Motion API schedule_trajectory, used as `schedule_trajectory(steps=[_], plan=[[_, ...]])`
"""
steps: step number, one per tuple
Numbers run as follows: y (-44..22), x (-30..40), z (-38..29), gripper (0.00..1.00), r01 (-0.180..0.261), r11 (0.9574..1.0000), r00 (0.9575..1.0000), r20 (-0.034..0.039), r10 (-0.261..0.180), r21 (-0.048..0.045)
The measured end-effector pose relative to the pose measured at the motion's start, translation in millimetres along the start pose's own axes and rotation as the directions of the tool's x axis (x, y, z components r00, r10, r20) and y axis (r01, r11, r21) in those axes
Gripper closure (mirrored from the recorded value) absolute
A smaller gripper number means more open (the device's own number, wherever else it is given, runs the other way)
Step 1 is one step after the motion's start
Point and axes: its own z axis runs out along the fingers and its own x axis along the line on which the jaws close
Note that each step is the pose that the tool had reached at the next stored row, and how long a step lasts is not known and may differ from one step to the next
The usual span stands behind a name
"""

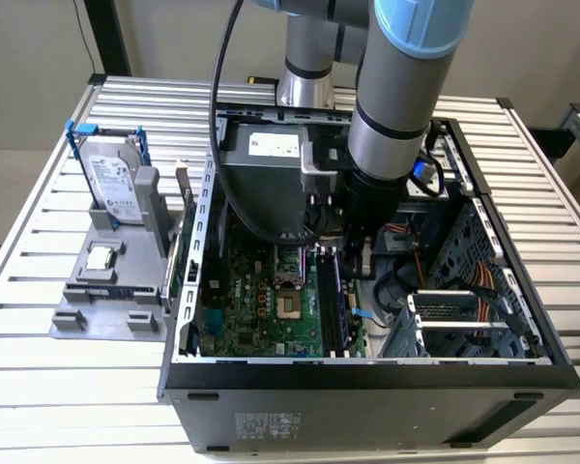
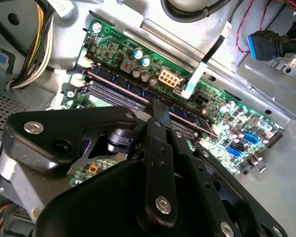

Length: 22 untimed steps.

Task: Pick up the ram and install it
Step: 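Press down the ram until it locks into place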

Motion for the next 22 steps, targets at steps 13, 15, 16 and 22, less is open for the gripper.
schedule_trajectory(steps=[13,15,16,22], plan=[[0.2,0.0,1.5,1.0,0.019,0.9998,0.9998,0.0001,-0.019,-0.0001],[0.4,0.0,2.9,1.0,0.019,0.9998,0.9998,-0.0001,-0.019,-0.0001],[0.4,0.0,3.7,1.0,0.019,0.9998,0.9998,0.0,-0.019,-0.0001],[0.6,0.1,6.2,1.0,0.019,0.9998,0.9998,-0.0002,-0.019,-0.0002]])
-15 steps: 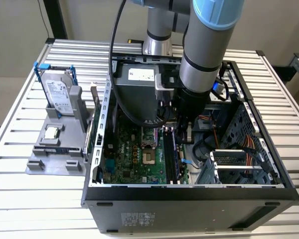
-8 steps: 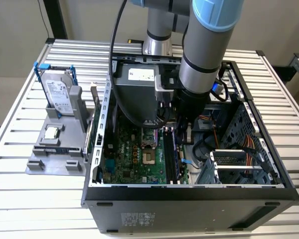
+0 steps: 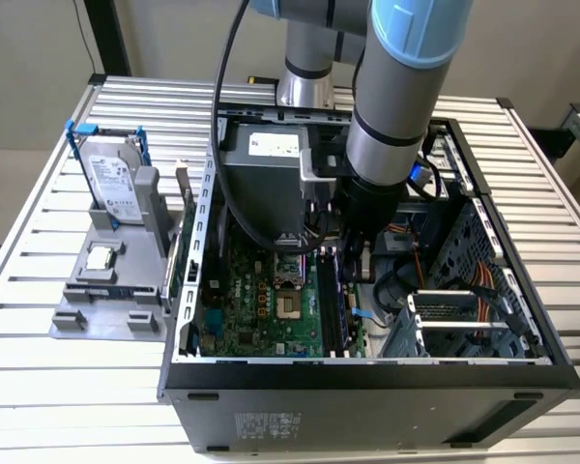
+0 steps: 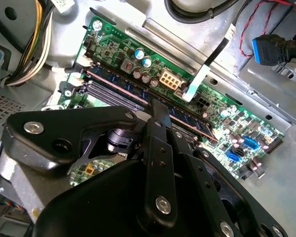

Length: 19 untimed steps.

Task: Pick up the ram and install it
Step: 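Press down the ram until it locks into place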

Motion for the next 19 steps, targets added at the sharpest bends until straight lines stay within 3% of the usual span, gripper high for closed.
schedule_trajectory(steps=[19], plan=[[-0.1,4.0,3.2,1.0,-0.012,0.9999,0.9999,0.0002,0.012,0.0001]])
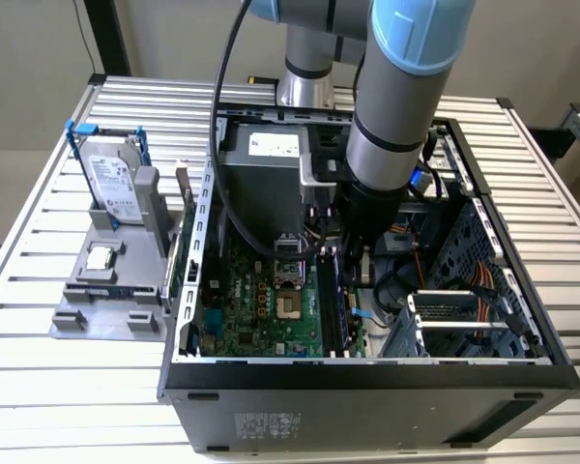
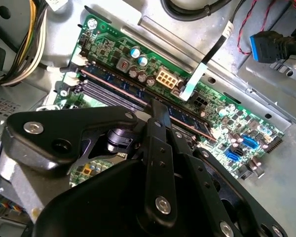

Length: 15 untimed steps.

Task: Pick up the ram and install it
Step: 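Press down the ram until it locks into place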

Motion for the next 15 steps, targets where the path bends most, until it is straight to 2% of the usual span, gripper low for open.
schedule_trajectory(steps=[7,15], plan=[[-0.1,0.2,9.5,1.0,-0.007,1.0,1.0,-0.0007,0.007,0.0],[-0.1,0.5,12.5,1.0,-0.008,1.0,1.0,-0.002,0.008,-0.0008]])
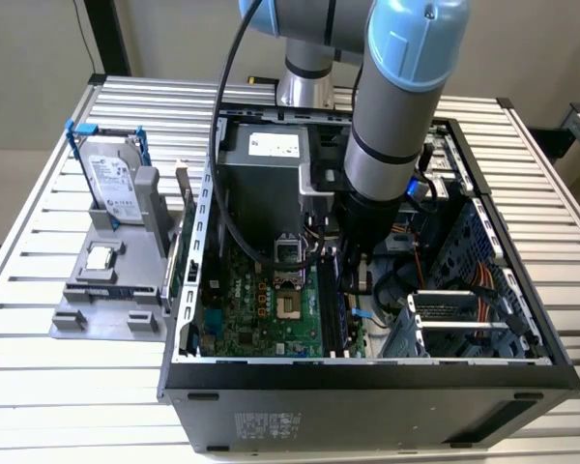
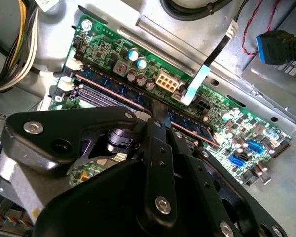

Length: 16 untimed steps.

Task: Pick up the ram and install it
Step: 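Press down the ram until it locks into place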

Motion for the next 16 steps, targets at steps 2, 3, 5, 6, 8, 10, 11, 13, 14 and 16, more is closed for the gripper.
schedule_trajectory(steps=[2,3,5,6,8,10,11,13,14,16], plan=[[0.0,0.0,2.5,1.0,0.0,1.0,1.0,0.0002,0.0,0.0],[0.0,0.0,3.4,1.0,0.0,1.0,1.0,-0.0002,0.0,0.0],[0.0,0.0,4.6,1.0,0.0,1.0,1.0,-0.0003,0.0,0.0],[0.0,0.0,4.6,1.0,0.0,1.0,1.0,-0.0003,0.0,0.0],[0.0,-0.1,4.7,1.0,0.0,1.0,1.0,-0.0002,0.0,0.0],[0.0,-0.2,3.8,1.0,0.0,1.0,1.0,-0.0005,0.0,0.0],[0.0,-0.1,3.0,1.0,0.0,1.0,1.0,0.0006,0.0,0.0002],[0.0,-0.2,0.7,1.0,0.0,1.0,1.0,0.0019,0.0,0.0005],[-0.1,-0.4,-0.4,1.0,0.0,1.0,1.0,0.0031,0.0,0.0006],[0.0,-0.1,-4.7,1.0,0.0,1.0,1.0,0.0008,0.0,0.0002]])
